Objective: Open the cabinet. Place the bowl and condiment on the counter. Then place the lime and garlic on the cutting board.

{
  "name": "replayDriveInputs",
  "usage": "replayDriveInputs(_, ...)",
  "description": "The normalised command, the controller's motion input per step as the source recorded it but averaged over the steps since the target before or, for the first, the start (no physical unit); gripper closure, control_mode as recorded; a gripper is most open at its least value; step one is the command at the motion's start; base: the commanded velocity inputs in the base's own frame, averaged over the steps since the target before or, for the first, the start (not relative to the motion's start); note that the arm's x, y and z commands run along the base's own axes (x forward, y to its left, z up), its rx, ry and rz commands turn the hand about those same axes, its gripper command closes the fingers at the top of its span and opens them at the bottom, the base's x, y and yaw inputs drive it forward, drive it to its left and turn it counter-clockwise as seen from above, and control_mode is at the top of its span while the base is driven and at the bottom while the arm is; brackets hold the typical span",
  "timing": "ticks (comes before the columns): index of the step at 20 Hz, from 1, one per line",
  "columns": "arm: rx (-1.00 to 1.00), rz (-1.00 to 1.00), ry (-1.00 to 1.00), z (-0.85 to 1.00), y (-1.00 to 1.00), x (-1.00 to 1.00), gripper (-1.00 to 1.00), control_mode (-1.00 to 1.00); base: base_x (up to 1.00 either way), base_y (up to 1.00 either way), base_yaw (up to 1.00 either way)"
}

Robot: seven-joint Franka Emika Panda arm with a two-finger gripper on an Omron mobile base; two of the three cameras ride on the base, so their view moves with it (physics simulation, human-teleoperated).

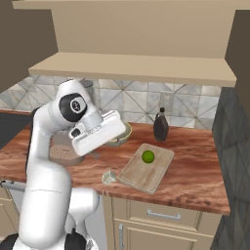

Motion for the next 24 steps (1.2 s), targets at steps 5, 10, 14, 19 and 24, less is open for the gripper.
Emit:
replayDriveInputs(5, 0.00, -0.03, 0.03, -0.01, 0.08, -0.15, -1.00, -1.00, 0.00, 0.00, 0.00)
replayDriveInputs(10, 0.00, -0.27, -0.20, 0.00, 0.02, -0.19, -1.00, -1.00, 0.00, 0.00, 0.00)
replayDriveInputs(14, 0.12, -0.34, -0.17, 0.01, 0.00, -0.01, -1.00, -1.00, 0.00, 0.00, 0.00)
replayDriveInputs(19, 0.19, -0.32, -0.22, 0.00, 0.00, 0.00, -1.00, -1.00, 0.00, 0.00, 0.00)
replayDriveInputs(24, 0.06, -0.41, -0.11, 0.00, 0.06, -0.01, -1.00, -1.00, 0.00, 0.00, 0.00)
